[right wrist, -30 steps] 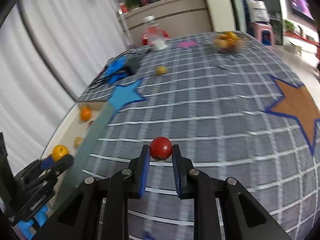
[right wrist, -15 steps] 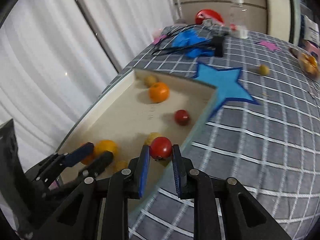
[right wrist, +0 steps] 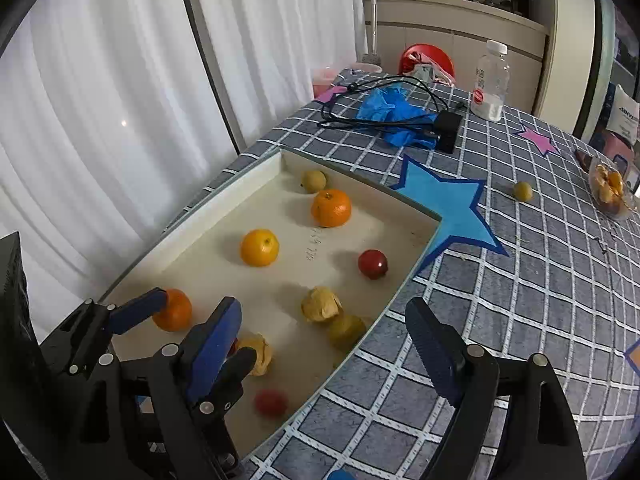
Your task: Organize fruits
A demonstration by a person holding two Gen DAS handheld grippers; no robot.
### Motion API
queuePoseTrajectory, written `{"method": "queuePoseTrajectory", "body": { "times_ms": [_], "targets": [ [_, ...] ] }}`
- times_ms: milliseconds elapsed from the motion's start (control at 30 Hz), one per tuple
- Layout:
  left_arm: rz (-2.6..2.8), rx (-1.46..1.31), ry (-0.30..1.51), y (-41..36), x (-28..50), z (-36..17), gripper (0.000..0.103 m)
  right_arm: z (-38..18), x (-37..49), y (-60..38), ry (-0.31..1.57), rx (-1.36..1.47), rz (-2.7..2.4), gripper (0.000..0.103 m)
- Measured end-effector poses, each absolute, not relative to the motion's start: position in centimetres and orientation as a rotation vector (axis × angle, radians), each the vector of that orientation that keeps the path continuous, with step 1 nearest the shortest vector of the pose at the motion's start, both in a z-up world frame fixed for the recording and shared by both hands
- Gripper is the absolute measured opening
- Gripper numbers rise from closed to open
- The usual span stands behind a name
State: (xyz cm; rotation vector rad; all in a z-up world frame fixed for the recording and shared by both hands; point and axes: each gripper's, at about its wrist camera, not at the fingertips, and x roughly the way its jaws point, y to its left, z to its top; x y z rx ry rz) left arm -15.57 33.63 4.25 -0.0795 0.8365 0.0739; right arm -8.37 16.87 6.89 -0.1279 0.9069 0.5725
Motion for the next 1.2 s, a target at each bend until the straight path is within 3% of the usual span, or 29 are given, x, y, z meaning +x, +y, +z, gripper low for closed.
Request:
{"method": "queuePoseTrajectory", "body": {
  "times_ms": [33, 1200],
  "targets": [
    [0.077, -0.079, 0.845, 33.7, -15.5, 4.2, 0.103, 6.9, -8.3, 16.9, 0.915, -0.133, 0.564, 0.103],
    [0.119, -0.021, 0.860, 32.1, -15.6, 3.8, 0.103, 5.9, -8.7, 15.5, 0.955, -0.147, 0.549, 0.103]
  ]
}}
